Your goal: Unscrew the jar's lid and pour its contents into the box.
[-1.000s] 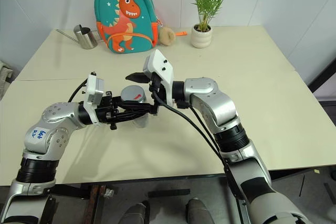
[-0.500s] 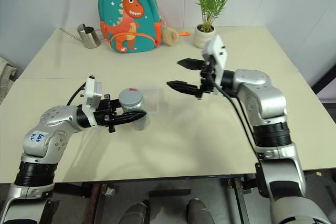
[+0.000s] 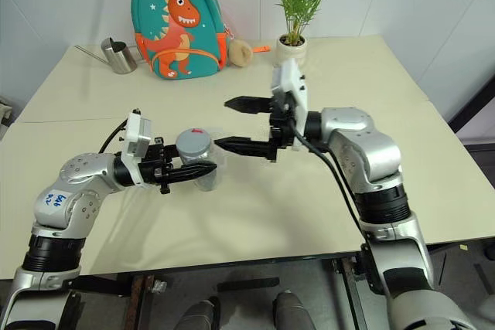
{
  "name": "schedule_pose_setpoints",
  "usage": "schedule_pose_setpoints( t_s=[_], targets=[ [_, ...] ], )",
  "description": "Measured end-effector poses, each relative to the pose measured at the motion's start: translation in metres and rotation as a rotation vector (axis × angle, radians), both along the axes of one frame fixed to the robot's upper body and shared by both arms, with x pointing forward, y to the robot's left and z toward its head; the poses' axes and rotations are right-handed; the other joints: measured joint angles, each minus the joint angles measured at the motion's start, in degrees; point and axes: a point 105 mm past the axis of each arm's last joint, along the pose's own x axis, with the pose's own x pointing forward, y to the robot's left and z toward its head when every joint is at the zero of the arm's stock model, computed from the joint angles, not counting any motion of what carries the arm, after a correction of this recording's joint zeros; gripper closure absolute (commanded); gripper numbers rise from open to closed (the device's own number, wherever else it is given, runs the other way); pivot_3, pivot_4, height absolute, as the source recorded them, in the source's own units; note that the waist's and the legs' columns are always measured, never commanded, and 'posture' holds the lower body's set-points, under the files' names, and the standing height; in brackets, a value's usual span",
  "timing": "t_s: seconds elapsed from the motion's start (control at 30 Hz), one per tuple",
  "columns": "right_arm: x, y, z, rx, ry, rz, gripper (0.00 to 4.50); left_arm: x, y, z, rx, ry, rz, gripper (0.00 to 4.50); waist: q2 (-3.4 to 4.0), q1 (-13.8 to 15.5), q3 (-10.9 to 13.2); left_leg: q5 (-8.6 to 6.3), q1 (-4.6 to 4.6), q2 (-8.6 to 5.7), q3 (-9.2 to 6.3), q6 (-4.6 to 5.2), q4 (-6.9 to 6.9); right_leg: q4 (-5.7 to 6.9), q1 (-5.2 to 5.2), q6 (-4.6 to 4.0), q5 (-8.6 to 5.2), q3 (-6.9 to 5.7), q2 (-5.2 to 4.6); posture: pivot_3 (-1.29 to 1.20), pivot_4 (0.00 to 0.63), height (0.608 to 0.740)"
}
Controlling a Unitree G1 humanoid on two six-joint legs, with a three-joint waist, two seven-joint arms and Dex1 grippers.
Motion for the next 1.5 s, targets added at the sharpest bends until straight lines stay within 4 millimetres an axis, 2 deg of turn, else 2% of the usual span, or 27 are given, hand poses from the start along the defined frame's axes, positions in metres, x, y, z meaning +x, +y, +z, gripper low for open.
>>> schedule_pose_setpoints(
  t_s=[0.23, 0.5, 0.87, 1.5],
  targets=[
    [-0.009, 0.031, 0.002, -0.011, -0.002, 0.047, 0.01, 0.001, -0.001, 0.002, 0.005, -0.007, -0.003, 2.58, 0.0, 0.02, 0.0, 0.0, 0.0, 0.0, -0.02, 0.0, 0.0, 0.01, 0.0, 0.0, 0.0, -0.02, 0.0, 0.0, 0.15, 0.74],
    [-0.01, 0.054, -0.01, -0.061, 0.008, 0.049, 0.01, 0.001, -0.003, 0.001, 0.005, -0.004, -0.007, 2.58, 0.0, -0.06, 0.0, 0.0, 0.0, 0.0, -0.03, 0.0, 0.0, 0.04, -0.02, 0.0, 0.0, -0.02, 0.0, 0.0, 0.15, 0.74],
    [0.007, 0.048, -0.014, -0.085, -0.008, -0.007, 0.01, 0.002, -0.002, 0.0, 0.002, -0.003, 0.006, 2.58, 0.0, -0.08, 0.0, 0.0, 0.0, 0.0, -0.02, 0.0, 0.0, 0.03, -0.02, 0.0, 0.0, -0.02, 0.0, 0.0, 0.15, 0.74],
    [0.01, 0.029, -0.015, -0.1, -0.015, -0.004, 0.01, 0.003, -0.002, 0.0, 0.0, -0.003, 0.023, 2.58, 0.0, -0.11, 0.0, 0.0, 0.0, 0.0, -0.02, 0.0, 0.0, 0.03, -0.02, 0.0, 0.0, -0.02, 0.0, 0.0, 0.15, 0.74]
  ],
)
